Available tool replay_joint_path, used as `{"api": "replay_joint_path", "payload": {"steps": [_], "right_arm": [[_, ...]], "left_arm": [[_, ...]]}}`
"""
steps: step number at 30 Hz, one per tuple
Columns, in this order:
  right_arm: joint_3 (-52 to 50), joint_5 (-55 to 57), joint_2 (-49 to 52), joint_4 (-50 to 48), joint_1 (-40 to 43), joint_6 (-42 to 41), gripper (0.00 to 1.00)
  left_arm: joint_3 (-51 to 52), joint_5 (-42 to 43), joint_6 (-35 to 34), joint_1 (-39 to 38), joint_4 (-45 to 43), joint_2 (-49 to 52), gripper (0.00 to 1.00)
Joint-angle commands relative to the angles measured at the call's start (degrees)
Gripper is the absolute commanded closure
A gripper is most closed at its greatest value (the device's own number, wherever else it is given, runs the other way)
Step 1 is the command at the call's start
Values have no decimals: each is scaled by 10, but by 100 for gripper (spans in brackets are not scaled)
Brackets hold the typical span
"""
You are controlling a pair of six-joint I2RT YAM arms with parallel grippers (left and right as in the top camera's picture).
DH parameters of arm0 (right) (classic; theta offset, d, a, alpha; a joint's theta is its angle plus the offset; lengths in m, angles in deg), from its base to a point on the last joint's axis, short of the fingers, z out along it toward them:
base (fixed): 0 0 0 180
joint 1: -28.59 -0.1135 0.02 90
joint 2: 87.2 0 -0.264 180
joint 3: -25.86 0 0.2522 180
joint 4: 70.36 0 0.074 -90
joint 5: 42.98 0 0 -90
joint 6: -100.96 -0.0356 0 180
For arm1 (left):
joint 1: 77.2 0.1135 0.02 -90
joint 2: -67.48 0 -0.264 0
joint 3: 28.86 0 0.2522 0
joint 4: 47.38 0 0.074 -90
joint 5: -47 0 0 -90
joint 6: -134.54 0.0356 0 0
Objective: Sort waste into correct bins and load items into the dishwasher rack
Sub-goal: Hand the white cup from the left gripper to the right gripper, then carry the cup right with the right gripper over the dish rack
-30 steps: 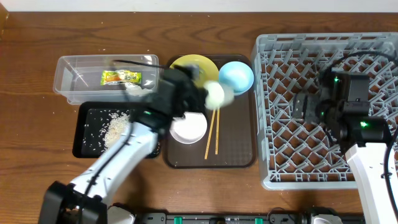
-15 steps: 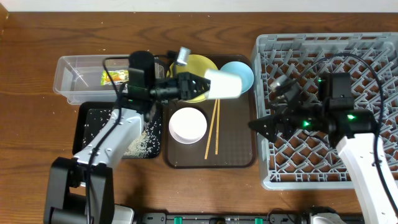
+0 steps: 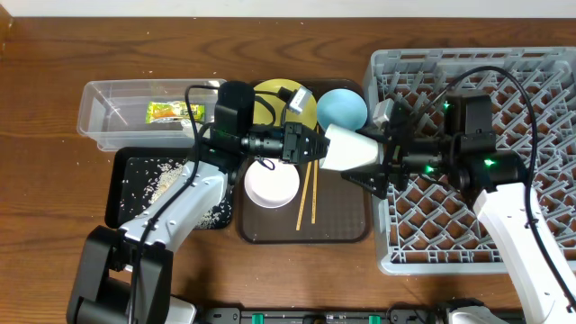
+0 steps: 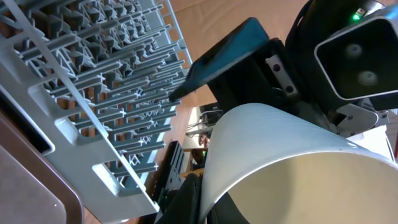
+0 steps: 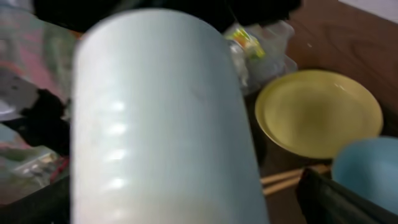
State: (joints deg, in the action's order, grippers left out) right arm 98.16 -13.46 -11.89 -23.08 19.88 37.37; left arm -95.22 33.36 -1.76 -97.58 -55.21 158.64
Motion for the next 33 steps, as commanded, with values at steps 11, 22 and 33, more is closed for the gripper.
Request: {"api": "replay_joint_path", "payload": {"steps": [11, 22, 33], "right_arm": [[6, -50, 0, -2, 12, 16, 18], [6, -49, 0, -1, 12, 15, 39], [6, 56, 0, 1, 13, -40, 51]], "left_arm": [[-5, 14, 1, -3, -4, 0, 94], [-5, 14, 1, -3, -4, 0, 94], [-1, -149, 107, -2, 74, -1, 83]]}}
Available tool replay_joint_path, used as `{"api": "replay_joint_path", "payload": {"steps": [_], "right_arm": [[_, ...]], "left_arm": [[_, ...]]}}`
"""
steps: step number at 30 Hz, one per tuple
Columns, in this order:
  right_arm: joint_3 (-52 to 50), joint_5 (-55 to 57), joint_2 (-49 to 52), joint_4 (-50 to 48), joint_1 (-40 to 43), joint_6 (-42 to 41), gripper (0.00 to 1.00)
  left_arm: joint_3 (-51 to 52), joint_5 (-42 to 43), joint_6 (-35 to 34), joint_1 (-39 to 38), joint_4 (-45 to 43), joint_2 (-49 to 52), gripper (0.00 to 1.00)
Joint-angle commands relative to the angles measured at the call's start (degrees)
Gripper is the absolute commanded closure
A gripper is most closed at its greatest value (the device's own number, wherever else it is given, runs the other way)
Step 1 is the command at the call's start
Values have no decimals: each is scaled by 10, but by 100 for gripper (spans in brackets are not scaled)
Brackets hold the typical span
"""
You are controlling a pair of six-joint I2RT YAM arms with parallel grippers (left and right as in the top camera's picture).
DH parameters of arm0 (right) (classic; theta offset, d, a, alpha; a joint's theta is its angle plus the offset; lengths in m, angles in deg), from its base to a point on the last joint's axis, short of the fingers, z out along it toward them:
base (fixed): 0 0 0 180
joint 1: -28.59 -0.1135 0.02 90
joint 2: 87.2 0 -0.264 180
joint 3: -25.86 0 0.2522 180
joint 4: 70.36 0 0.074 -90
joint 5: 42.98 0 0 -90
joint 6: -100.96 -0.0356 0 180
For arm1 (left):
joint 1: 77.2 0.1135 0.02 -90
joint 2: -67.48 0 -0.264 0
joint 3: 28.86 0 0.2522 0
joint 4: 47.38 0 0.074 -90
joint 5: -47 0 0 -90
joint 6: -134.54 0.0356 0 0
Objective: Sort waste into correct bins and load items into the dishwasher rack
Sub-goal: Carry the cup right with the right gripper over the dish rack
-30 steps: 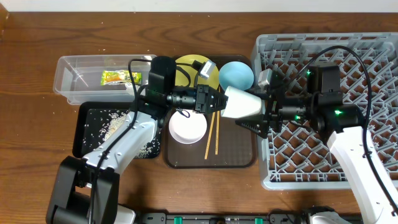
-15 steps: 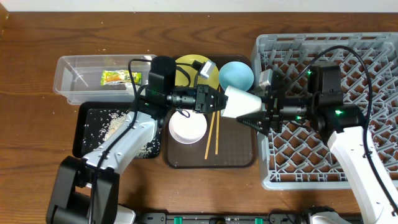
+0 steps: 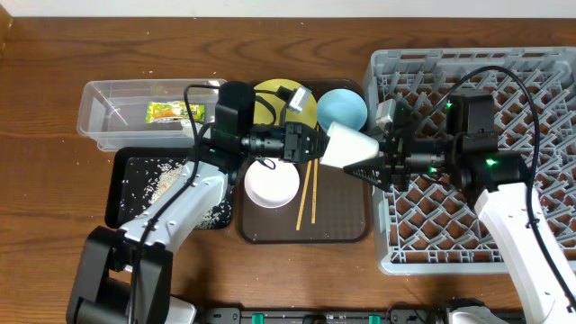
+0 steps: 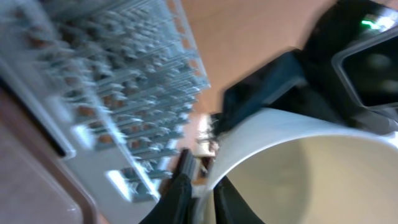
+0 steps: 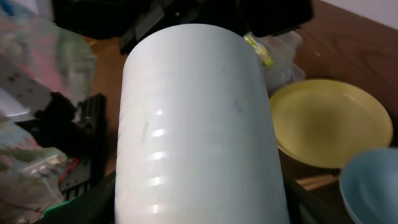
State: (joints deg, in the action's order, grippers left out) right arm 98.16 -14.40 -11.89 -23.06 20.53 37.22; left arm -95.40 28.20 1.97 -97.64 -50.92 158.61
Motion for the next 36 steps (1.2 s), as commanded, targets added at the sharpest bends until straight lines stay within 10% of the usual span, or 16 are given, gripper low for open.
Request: {"api": "replay_joint_path", "payload": {"steps": [1, 8, 36], "right_arm": [[6, 101, 0, 1, 6, -57, 52], [24, 341, -12, 61, 10, -141, 64], [196, 604, 32, 394, 404, -290, 93]], "left_arm": [[1, -147, 88, 0, 68, 0, 83], [0, -382, 188, 27, 219, -17, 78], [0, -580, 248, 113, 494, -179, 77]]}}
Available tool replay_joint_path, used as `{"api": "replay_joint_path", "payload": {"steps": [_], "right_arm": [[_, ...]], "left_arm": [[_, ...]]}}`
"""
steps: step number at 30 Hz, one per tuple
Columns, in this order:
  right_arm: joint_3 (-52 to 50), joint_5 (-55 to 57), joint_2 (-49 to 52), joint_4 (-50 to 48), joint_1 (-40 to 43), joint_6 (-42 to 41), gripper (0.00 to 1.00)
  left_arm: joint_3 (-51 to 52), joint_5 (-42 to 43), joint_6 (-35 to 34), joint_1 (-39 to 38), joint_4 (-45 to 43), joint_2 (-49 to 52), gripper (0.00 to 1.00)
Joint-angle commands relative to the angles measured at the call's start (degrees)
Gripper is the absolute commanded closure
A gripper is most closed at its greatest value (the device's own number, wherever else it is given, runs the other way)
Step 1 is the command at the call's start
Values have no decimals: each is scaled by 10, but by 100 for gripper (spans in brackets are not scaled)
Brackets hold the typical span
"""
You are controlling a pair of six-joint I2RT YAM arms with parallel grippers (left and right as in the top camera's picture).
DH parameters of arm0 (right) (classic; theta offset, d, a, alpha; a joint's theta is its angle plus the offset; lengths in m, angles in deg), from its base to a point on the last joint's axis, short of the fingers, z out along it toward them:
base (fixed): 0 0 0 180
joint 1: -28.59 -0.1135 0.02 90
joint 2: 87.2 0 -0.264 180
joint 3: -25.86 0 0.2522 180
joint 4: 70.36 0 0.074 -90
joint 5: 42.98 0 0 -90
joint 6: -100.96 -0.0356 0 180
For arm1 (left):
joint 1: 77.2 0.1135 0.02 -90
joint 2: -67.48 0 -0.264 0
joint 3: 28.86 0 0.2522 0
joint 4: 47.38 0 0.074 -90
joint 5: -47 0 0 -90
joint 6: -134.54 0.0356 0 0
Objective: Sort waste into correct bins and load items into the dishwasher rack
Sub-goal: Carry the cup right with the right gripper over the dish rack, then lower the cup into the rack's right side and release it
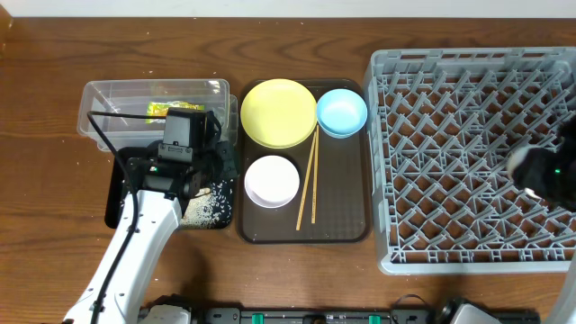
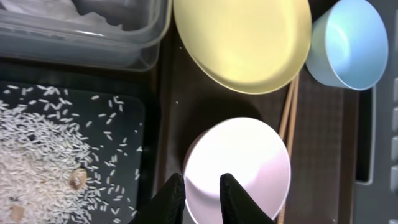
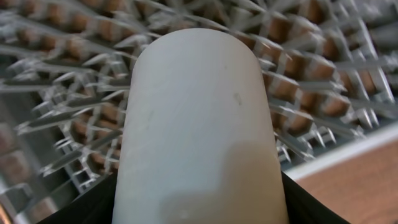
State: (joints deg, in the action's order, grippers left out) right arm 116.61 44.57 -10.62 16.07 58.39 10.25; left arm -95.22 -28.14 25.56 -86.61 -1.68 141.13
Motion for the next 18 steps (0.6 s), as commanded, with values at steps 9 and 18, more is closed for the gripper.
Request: {"api": "replay_joint_path", "payload": {"steps": [9, 18], "right_arm": [[11, 14, 116, -12, 55, -21, 92], [11, 14, 172, -52, 55, -27, 92]], "left_arm": [[-2, -17, 12, 3, 2, -5, 77], [-2, -16, 12, 3, 2, -5, 77]]}}
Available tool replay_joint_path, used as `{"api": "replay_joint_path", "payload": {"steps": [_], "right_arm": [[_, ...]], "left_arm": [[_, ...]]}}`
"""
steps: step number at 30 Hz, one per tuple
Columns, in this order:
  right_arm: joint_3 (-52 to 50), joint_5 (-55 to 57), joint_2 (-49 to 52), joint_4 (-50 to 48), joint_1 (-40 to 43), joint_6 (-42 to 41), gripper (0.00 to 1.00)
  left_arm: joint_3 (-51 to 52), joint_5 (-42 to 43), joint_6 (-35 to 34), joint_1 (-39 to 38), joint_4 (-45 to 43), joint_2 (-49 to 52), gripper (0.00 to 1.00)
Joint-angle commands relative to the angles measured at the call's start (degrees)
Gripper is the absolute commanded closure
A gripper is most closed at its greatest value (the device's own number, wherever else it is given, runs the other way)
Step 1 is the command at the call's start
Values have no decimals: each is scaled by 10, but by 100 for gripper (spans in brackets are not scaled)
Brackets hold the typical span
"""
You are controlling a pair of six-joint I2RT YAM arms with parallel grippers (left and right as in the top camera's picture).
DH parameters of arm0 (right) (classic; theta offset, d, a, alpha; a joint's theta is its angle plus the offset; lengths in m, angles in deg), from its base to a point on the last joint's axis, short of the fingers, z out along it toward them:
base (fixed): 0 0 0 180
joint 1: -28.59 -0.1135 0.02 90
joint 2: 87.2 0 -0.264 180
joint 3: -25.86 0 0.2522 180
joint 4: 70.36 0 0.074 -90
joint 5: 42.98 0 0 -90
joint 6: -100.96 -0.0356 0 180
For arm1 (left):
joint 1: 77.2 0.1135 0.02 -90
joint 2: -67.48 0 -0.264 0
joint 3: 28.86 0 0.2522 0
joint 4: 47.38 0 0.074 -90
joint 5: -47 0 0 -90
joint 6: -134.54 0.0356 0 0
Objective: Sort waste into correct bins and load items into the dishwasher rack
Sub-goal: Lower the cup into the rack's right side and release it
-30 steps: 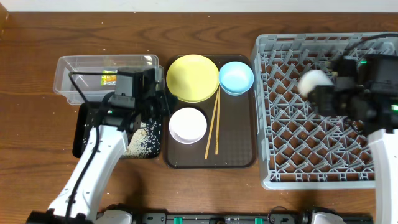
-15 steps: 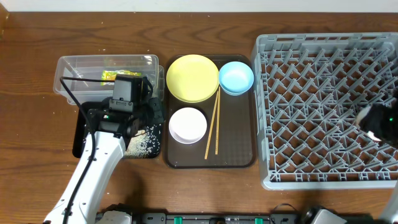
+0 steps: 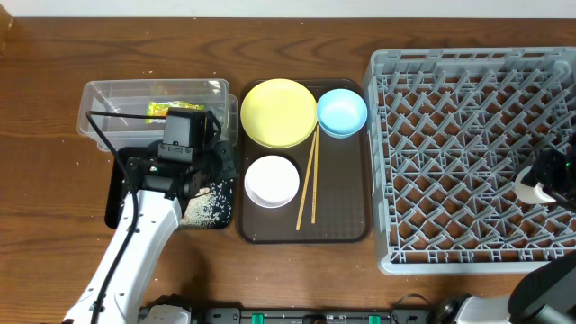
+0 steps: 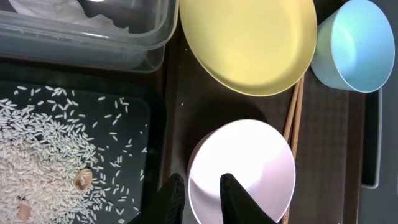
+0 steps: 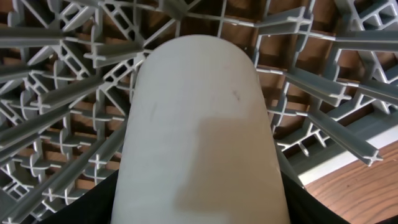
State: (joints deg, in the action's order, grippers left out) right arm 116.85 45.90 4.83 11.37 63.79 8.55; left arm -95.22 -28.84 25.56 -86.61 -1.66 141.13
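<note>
A white cup (image 5: 198, 124) fills the right wrist view, with my right gripper (image 5: 199, 208) shut around its body. It hangs close over the grid of the grey dishwasher rack (image 3: 450, 153), near the rack's right edge, where the cup (image 3: 529, 191) shows small in the overhead view. My left gripper (image 4: 200, 194) hovers narrowly open at the left rim of a white bowl (image 4: 249, 162), holding nothing. On the brown tray (image 3: 342, 225) also lie a yellow plate (image 3: 277, 112), a blue bowl (image 3: 341, 110) and a pair of chopsticks (image 3: 309, 184).
A clear bin (image 3: 117, 112) holding a wrapper stands at the back left. In front of it, a black tray (image 3: 126, 193) carries scattered rice, partly under my left arm. The rack's right wall and the table edge lie just beyond the cup.
My right gripper has brought the cup lower, closer to the rack's grid near its right edge. The left gripper has shifted only slightly beside the white bowl.
At first both grippers held the white cup above the brown tray, the left on its rim and the right around its body. Later the left had let go and stood by the white bowl, while the right held the cup over the rack, now lower.
</note>
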Motion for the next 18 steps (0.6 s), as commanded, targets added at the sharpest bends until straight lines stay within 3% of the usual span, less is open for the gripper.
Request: {"api": "replay_joint_path", "payload": {"steps": [1, 4, 5, 7, 9, 12, 18], "right_arm": [[9, 1, 23, -5, 1, -10, 91], [9, 6, 37, -4, 2, -10, 83], [9, 7, 41, -4, 2, -10, 74], [9, 7, 47, -5, 3, -10, 69], [9, 7, 47, -5, 3, -10, 71], [9, 7, 47, -5, 5, -10, 83], [15, 6, 47, -3, 14, -10, 90]], "left_arm": [[-2, -10, 12, 3, 2, -5, 77], [-2, -9, 12, 3, 2, -5, 77], [-2, -10, 12, 3, 2, -5, 77], [-2, -10, 12, 3, 2, -5, 77], [-2, -9, 12, 3, 2, -5, 77], [-2, -9, 12, 3, 2, -5, 77], [-2, -9, 12, 3, 2, -5, 76]]}}
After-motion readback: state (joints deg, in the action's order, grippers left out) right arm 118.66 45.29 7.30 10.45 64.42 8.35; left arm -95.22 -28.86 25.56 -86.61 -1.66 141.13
